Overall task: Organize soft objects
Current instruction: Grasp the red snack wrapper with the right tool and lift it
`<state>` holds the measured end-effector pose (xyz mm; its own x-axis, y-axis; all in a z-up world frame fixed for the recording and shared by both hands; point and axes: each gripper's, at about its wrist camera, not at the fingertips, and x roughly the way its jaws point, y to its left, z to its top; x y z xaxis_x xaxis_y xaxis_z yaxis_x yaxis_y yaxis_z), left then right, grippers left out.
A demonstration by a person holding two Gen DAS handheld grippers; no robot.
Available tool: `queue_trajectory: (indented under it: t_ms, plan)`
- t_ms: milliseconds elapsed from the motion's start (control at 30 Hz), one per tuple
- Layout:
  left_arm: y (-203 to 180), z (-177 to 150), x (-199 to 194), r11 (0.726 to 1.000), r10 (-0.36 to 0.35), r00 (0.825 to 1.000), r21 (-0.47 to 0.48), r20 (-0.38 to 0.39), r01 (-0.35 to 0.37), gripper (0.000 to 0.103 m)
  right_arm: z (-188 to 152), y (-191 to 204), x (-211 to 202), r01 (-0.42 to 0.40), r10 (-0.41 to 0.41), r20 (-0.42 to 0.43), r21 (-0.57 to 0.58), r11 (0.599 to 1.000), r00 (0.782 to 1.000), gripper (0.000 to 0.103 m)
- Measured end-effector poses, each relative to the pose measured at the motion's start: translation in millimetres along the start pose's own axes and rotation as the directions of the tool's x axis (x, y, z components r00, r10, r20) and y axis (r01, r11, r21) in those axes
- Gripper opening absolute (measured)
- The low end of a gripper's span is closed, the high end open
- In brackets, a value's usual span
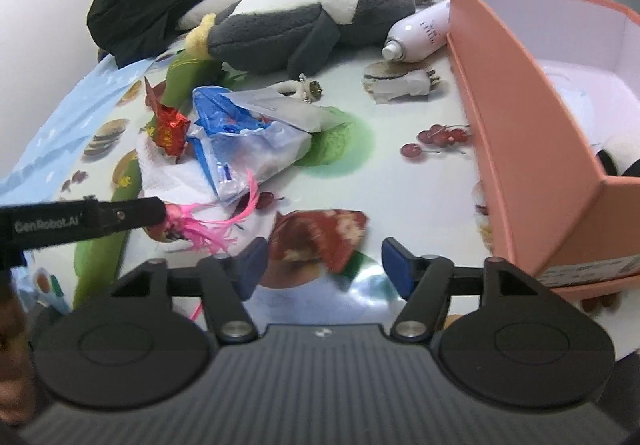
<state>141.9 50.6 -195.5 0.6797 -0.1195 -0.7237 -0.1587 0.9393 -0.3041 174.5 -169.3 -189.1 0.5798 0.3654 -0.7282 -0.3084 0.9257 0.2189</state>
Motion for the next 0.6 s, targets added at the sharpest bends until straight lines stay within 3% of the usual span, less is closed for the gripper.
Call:
queue_trajectory:
  t_ms: [433, 600]
  plan:
    - [5.1, -2.1, 1.0, 1.0, 0.012, 1.0, -0.008, 0.003, -0.012, 0.024, 8.7, -0.1, 31.8, 0.021, -0.018, -0.04, 0.086, 0.996, 0.999, 0.064]
    - [5.5, -2.6, 0.6, 1.0, 0.01, 1.0, -0.014, 0.003, -0.01, 0.024, 9.4, 1.5, 31.2, 0.017, -0.014, -0.057, 0.054, 0.998, 0.998, 0.048]
